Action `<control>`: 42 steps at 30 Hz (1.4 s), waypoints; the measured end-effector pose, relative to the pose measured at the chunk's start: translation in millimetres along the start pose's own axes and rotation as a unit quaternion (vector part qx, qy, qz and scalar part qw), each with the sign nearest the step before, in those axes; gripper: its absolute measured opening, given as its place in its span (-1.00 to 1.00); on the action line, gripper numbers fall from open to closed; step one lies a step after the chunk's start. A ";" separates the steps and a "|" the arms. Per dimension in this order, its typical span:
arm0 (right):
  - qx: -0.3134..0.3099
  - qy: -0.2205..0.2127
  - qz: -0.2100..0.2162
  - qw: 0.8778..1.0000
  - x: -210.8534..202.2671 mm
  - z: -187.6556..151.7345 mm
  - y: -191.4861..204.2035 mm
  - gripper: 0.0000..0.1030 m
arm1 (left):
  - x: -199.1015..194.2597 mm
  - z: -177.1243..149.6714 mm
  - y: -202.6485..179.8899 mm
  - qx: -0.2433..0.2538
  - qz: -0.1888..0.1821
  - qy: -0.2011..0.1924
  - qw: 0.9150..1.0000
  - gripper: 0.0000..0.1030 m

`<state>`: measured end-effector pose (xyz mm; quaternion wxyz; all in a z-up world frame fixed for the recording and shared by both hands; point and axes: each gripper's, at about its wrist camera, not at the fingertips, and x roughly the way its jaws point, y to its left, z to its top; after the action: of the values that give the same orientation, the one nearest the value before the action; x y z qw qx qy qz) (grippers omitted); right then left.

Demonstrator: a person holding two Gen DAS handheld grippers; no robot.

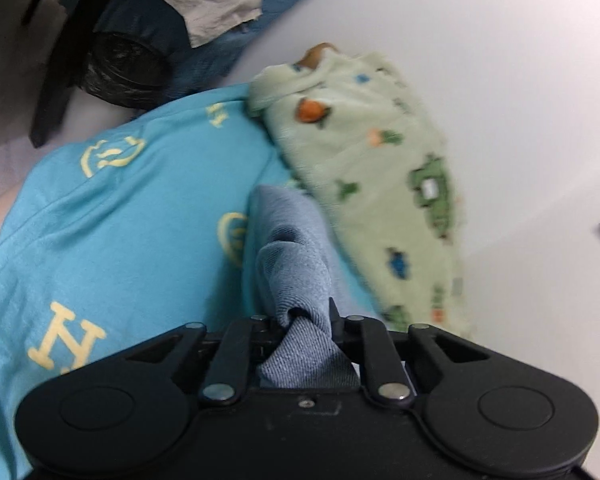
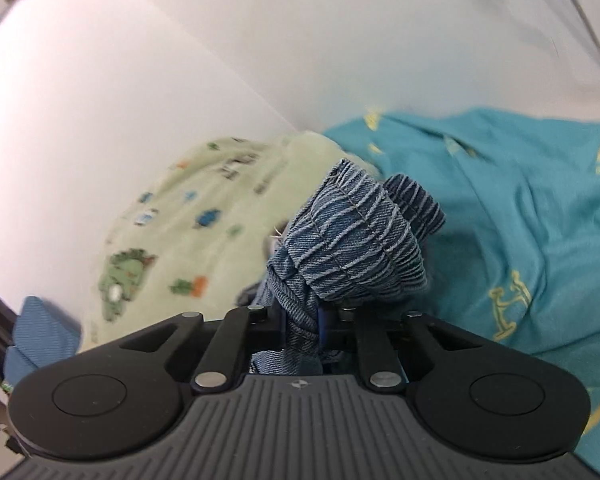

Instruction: Fold clothes

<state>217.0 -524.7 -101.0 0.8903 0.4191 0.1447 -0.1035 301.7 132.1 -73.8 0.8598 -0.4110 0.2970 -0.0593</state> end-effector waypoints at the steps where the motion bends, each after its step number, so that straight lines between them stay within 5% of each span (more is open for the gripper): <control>1: 0.000 -0.002 0.007 1.000 -10.5 0.0 5.1 -0.72 | -7.3 -0.3 0.6 -0.002 -0.002 0.001 1.000 -0.76; 10: -0.033 0.006 0.008 0.999 -90.7 -13.5 30.6 -0.73 | -66.3 -23.3 23.0 0.010 0.044 0.047 0.998 -0.75; 19: 0.040 0.078 -0.055 0.995 -113.2 -30.1 -24.3 -0.71 | -70.7 -49.4 25.1 0.043 0.105 0.082 0.990 -0.67; 23: 0.068 0.082 -0.049 0.993 -117.0 -30.7 -27.3 -0.68 | -78.7 -50.4 24.6 0.051 0.139 0.093 0.985 -0.16; 29: 0.141 0.084 -0.037 0.986 -122.7 -31.4 -41.9 -0.56 | -102.9 -54.0 8.8 0.102 0.169 0.071 0.978 0.15; 36: 0.187 0.072 -0.054 0.978 -134.6 -35.7 -47.4 -0.12 | -130.0 -76.5 -36.3 0.196 0.145 0.026 0.969 0.28; 40: 0.202 0.063 -0.065 0.975 -142.0 -38.2 -46.0 0.62 | -134.2 -93.8 -55.4 0.265 0.150 0.003 0.953 0.40; 42: 0.210 0.061 -0.064 0.974 -145.1 -38.9 -46.2 0.62 | -131.6 -99.6 -60.2 0.285 0.151 0.002 0.946 0.42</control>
<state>60.3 -514.3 -107.7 0.7633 0.5922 0.2002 -0.1630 147.1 71.3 -16.7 0.9395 -0.0989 0.3277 -0.0115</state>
